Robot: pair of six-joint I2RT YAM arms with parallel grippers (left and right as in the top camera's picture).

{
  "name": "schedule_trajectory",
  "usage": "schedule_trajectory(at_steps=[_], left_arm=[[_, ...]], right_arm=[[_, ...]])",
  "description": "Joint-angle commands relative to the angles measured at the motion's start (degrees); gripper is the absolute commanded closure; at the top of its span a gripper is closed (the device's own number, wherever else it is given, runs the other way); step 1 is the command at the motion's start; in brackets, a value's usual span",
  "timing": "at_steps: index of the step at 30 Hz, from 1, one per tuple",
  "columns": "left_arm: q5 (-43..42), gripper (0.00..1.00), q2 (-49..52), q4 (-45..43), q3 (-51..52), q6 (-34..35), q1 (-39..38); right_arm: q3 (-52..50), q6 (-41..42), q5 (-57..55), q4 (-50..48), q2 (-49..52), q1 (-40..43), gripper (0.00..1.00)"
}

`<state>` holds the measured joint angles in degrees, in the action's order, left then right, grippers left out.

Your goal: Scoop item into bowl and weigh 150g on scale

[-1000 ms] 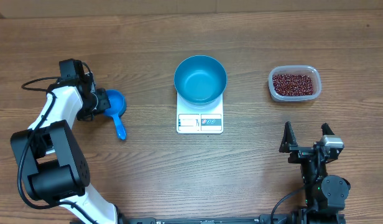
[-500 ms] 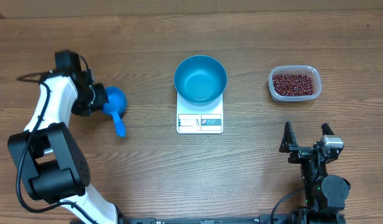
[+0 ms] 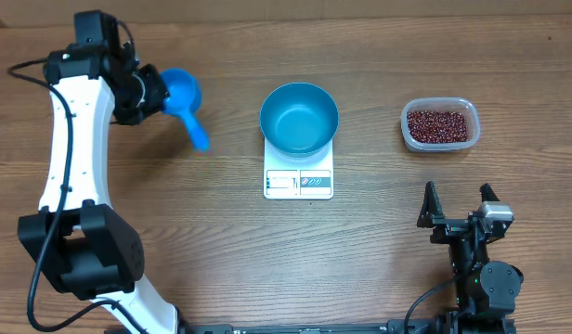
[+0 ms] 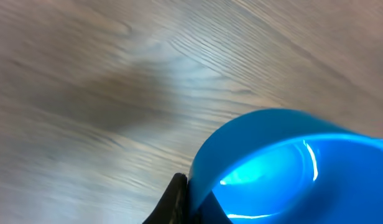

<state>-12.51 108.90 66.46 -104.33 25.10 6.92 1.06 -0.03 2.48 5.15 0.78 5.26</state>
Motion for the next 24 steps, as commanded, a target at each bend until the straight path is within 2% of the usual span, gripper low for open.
schedule_trajectory(at_steps=[1, 3, 7, 16, 24], left_arm=[[-4.2, 0.96, 0.0, 2.7, -1.8, 17.1, -2.6], [-4.2, 0.96, 0.0, 6.2, -1.8, 24.9, -4.3], [-2.2, 0.96, 0.0, 11.5, -1.8, 33.6, -9.2], [7.0, 0.96, 0.0, 12.4, -1.8, 40.5, -23.9], [10.0, 0.96, 0.0, 11.8, -1.8, 44.8, -30.7]], right_arm=[[-0.6, -0.2, -0.6, -0.3, -0.6, 0.3, 0.0], [-0.6, -0.2, -0.6, -0.3, -0.6, 0.3, 0.0], [-0.6, -0.2, -0.6, -0.3, -0.6, 0.3, 0.0], [-0.6, -0.2, -0.6, -0.3, -0.6, 0.3, 0.0], [-0.6, -0.2, -0.6, -0.3, -0.6, 0.3, 0.0]])
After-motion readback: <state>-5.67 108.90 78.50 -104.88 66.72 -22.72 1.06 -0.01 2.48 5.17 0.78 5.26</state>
